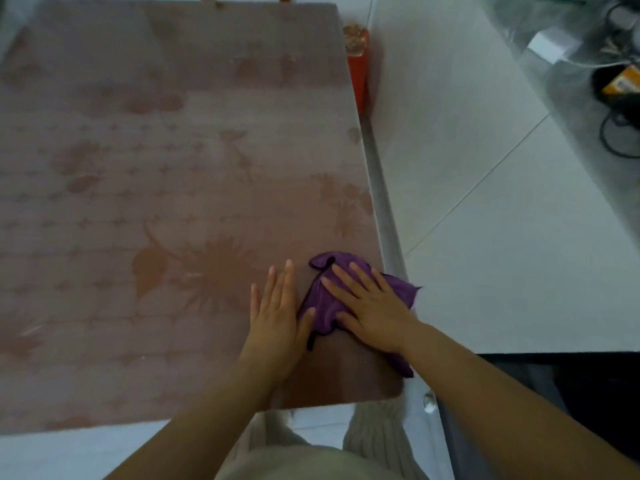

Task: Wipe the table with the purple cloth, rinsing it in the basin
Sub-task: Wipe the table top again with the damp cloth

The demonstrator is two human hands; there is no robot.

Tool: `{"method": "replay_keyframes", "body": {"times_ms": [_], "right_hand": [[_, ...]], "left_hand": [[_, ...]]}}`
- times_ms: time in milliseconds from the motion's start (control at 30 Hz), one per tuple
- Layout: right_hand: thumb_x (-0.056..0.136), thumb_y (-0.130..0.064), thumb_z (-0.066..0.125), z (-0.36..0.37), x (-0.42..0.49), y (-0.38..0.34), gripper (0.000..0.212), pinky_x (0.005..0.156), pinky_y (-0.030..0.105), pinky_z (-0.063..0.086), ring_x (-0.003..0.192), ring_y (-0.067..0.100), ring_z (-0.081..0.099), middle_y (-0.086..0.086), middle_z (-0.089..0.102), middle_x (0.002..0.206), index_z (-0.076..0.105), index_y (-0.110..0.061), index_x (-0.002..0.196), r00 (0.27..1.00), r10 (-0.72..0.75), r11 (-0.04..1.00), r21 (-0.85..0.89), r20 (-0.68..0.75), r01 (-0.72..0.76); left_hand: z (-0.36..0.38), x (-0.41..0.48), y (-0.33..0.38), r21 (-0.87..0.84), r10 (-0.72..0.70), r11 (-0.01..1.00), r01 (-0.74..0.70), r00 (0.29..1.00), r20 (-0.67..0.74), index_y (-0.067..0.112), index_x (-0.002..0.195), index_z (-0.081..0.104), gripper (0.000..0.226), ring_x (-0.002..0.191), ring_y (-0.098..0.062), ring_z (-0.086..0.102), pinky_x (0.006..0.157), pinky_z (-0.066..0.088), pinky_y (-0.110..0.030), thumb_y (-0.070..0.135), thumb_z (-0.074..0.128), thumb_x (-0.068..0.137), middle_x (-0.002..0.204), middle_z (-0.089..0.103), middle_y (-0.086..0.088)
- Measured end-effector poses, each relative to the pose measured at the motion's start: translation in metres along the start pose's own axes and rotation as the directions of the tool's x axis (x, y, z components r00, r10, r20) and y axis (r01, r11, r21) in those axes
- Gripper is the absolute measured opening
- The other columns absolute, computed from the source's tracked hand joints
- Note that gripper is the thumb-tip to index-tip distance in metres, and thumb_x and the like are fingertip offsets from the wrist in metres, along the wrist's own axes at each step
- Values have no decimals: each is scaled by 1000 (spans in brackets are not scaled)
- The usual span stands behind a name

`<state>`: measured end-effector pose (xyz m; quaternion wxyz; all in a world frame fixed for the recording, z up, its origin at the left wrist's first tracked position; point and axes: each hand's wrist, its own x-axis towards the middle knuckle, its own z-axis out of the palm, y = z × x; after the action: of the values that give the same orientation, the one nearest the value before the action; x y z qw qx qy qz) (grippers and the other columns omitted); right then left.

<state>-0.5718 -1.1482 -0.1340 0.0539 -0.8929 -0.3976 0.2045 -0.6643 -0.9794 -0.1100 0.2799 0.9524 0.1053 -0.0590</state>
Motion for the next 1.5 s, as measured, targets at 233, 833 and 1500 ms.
{"method": "replay_keyframes", "body": {"times_ms": [233, 833, 1500], "right_hand": [[84, 4, 41, -22, -39, 39, 72, 112, 26, 22, 133, 7, 27, -7, 31, 145, 18, -33, 142, 963, 158, 682, 730, -217, 53], [86, 10, 50, -37, 5, 88, 44, 71, 6, 43, 73, -7, 55, -6, 58, 92, 50, -32, 99, 988, 91, 529, 847, -122, 55], [75, -13, 46, -118, 151, 96, 32, 79, 9, 42, 82, -2, 53, 2, 57, 101, 55, -28, 102, 909, -400, 616, 768, 114, 175]], "left_hand": [[55, 12, 91, -280, -230, 937, 210, 972, -41, 20, 143, -6, 64, 141, -14, -2, 113, 0, -29, 50, 15, 91, 155, -3, 2], [1, -34, -69, 67, -822, 509, 858, 508, -256, 17, 144, -9, 69, 141, -27, -11, 114, -6, -50, 53, 20, 91, 155, -12, -1], [45, 89, 17, 85, -682, 662, 745, 645, -346, 28, 137, 32, 71, 132, -44, 27, 106, 13, -63, 68, 24, 79, 143, 40, 0]]}}
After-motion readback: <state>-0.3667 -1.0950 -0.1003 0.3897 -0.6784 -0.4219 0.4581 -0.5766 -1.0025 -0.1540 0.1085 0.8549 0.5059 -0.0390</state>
